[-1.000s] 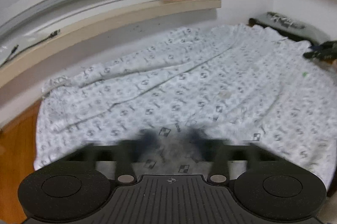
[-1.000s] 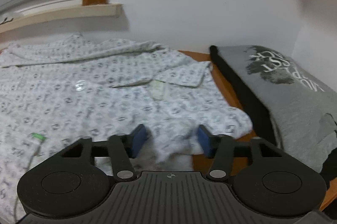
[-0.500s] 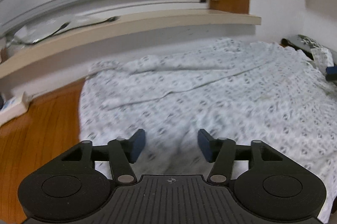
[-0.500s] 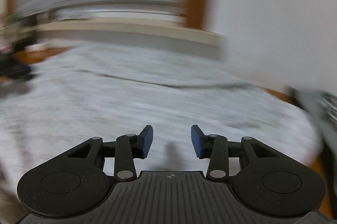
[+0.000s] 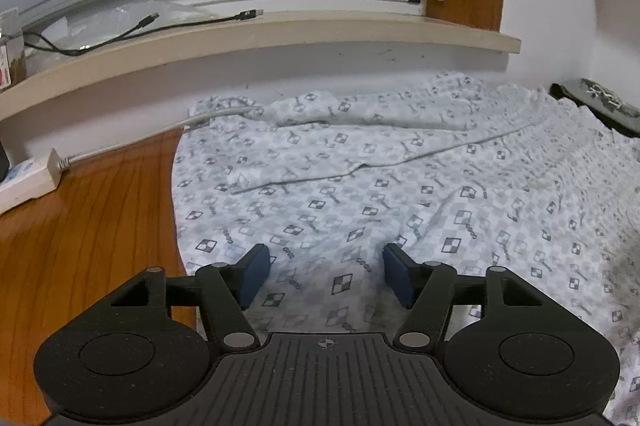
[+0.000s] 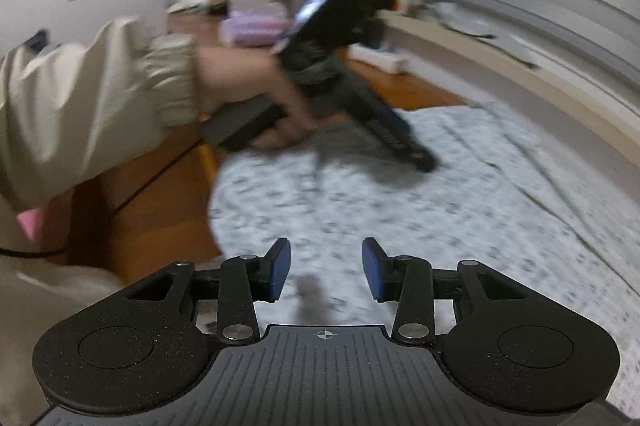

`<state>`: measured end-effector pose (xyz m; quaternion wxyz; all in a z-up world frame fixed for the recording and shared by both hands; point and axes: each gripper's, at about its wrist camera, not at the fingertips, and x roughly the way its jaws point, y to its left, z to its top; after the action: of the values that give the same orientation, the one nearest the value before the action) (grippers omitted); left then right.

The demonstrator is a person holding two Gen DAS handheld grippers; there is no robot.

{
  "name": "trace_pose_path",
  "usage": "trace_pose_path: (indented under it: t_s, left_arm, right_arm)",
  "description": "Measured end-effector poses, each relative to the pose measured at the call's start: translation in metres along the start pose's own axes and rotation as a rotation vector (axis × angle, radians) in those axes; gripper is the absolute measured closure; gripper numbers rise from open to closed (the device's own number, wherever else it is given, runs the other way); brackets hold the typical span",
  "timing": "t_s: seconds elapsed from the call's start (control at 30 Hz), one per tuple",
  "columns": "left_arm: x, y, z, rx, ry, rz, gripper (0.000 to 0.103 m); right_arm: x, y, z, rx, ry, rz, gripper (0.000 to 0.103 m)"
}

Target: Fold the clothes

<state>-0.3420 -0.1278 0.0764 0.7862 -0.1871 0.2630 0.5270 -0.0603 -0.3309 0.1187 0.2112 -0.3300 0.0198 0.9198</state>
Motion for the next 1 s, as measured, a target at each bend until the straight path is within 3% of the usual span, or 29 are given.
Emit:
trace_pose_path:
  t_s: [0.2, 0.27, 0.37, 0.43, 0.53, 0.63, 0.7, 0.77, 0.87, 1.0]
  left_arm:
    - [0.004, 0.004, 0.003, 0.007, 0.002, 0.007, 0.032]
    - [0.005, 0.004, 0.004, 0.008, 0.003, 0.008, 0.032]
    - [0.005, 0.003, 0.004, 0.008, 0.003, 0.008, 0.032]
    - [0.005, 0.003, 0.004, 0.010, 0.002, 0.010, 0.032]
    - [0.004, 0.002, 0.003, 0.014, 0.000, 0.019, 0.032]
    - [0.003, 0.004, 0.002, 0.000, 0.001, 0.023, 0.032]
    - [0.003, 0.004, 0.002, 0.000, 0.004, 0.024, 0.032]
    - [0.003, 0.004, 0.003, -0.002, 0.007, 0.026, 0.031]
    - [0.003, 0.004, 0.003, -0.003, 0.003, 0.026, 0.031]
    - [0.003, 0.005, 0.002, -0.003, 0.003, 0.026, 0.031]
  right_arm:
    - [0.017, 0.009, -0.001, -0.032, 0.059, -0.005, 0.067]
    - [0.018, 0.006, -0.004, -0.021, 0.073, -0.004, 0.085]
    - [0.018, 0.005, -0.007, -0.024, 0.077, 0.009, 0.103]
    - [0.015, 0.008, -0.009, -0.034, 0.073, 0.024, 0.103]
    - [0.001, 0.009, -0.006, 0.005, 0.045, 0.134, 0.103]
    - [-0.006, 0.021, -0.005, -0.075, 0.033, 0.092, 0.103]
    - [-0.003, 0.026, -0.005, -0.110, 0.044, 0.072, 0.101]
    - [0.005, 0.027, -0.008, -0.124, 0.055, 0.068, 0.081]
    - [0.011, 0.033, -0.010, -0.165, 0.054, 0.048, 0.059]
    - [0.017, 0.042, -0.014, -0.229, 0.065, 0.024, 0.053]
